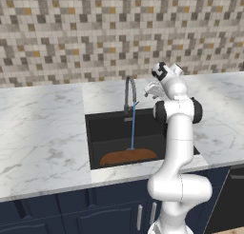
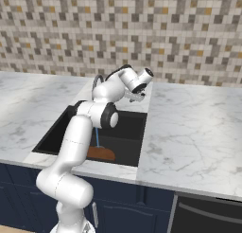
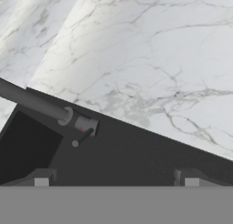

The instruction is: Turn on the sink faucet with hot water and rinse the cutting board for ten seconds, then turn off the faucet. Push the cutting board to reach the water if necessary.

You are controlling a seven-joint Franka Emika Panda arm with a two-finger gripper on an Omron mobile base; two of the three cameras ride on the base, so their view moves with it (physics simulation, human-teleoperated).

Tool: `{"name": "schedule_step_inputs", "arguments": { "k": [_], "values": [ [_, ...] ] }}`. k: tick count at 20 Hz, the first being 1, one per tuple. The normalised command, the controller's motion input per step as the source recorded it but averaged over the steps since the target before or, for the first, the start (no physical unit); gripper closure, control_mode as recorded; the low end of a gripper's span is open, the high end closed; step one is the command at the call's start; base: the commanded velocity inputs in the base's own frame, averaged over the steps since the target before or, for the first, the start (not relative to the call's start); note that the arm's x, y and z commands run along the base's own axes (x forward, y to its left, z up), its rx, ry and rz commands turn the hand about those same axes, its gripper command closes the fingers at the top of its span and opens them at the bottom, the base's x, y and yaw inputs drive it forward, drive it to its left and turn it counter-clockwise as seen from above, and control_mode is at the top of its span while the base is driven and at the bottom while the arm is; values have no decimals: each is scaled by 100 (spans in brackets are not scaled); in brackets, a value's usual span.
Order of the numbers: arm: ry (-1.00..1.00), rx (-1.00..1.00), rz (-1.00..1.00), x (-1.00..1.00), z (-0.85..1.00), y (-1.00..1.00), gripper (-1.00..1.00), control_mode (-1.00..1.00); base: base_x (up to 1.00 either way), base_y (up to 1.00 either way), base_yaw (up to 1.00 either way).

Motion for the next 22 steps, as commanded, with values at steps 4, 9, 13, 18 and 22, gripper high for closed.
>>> {"name": "schedule_step_inputs", "arguments": {
  "k": [4,9,13,18,22],
  "values": [
    [0,0,0,0,0,0,-100,-100,0,0,0],
    [0,0,0,0,0,0,-100,-100,0,0,0],
    [0,0,0,0,0,0,-100,-100,0,0,0],
    [0,0,0,0,0,0,-100,-100,0,0,0],
    [0,0,0,0,0,0,-100,-100,0,0,0]
  ]
}}
